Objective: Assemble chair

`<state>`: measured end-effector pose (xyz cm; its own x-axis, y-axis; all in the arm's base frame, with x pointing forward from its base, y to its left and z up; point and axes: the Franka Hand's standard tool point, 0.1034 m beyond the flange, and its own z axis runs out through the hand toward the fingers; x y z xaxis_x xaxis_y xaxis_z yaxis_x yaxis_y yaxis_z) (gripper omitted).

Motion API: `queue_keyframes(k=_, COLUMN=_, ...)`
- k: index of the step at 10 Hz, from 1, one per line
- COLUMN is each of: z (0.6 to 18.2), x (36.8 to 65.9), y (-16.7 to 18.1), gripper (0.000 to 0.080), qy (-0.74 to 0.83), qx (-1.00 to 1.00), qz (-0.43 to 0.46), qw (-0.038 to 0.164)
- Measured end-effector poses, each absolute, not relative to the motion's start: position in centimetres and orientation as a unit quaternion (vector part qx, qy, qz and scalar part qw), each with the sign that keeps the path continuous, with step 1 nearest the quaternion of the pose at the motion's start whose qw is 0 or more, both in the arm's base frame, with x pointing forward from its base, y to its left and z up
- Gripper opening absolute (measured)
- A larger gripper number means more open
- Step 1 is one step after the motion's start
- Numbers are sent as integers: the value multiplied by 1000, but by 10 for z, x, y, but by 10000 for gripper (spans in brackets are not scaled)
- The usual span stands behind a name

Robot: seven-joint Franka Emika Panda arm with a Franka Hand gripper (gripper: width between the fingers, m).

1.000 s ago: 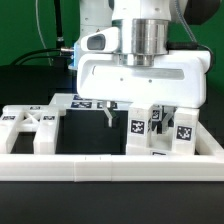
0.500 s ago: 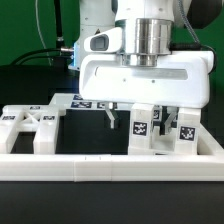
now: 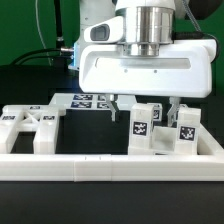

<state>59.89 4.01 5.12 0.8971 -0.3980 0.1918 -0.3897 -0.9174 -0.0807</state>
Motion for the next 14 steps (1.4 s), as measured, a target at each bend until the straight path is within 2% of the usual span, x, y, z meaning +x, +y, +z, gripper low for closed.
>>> queue_keyframes(k=2, z=50, x=598, y=40, gripper=649, qy=195, qx=-975, qz=-103, qw=18)
queue_keyframes(k=4, z=43, x=595, y=41, gripper=649, qy=136, qx=-986, qz=-100, qw=8)
queue_keyframes(k=8, z=42, x=594, y=43, gripper=649, qy=129, qx=-985, qz=-115, qw=6)
queue_keyframes(k=10, z=28, x=574, y=46, gripper=649, qy=128, qx=-984, qz=-121, qw=1)
queue_keyframes(k=14, z=15, x=566, y=48, gripper=649, qy=123, qx=-985, qz=-119, qw=-3)
